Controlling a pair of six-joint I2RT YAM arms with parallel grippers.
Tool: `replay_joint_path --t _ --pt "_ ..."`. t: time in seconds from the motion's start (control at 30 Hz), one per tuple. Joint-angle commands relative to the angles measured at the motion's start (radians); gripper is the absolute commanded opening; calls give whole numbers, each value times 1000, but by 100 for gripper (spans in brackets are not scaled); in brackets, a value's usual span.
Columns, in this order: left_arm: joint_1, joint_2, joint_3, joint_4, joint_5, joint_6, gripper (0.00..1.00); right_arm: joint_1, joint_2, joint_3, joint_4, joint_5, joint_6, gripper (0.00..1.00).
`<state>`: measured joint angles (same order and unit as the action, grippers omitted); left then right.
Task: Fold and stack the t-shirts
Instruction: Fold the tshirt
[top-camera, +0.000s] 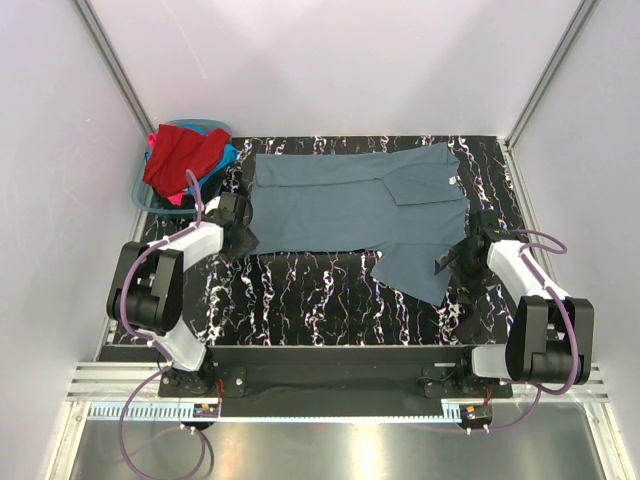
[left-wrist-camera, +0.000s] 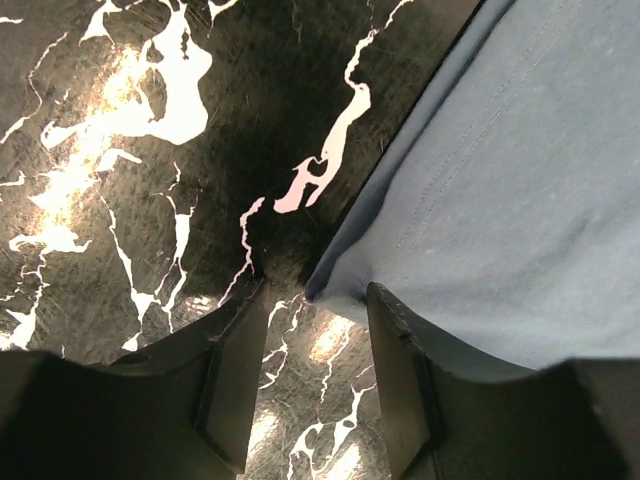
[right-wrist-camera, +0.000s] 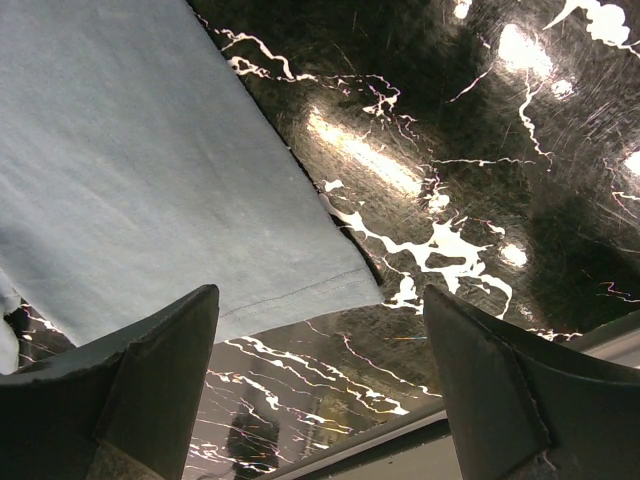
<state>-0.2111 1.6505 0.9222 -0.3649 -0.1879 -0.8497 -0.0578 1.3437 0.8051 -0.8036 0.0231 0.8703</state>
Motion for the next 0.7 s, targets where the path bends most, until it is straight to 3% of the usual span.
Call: replay_joint_path --t 0.0,0.2,0.33,0.67 --pt "-1 -9 3 40 14 -6 47 4 -3 9 14 11 18 90" --pt "-1 14 -2 50 5 -6 24 4 -17 -15 14 21 27 90" --pt "-1 25 6 49 10 -11 0 4 -28 -53 18 15 39 89" --pt "-1 14 -2 49 8 -5 0 4 -49 -112 27 -20 44 74"
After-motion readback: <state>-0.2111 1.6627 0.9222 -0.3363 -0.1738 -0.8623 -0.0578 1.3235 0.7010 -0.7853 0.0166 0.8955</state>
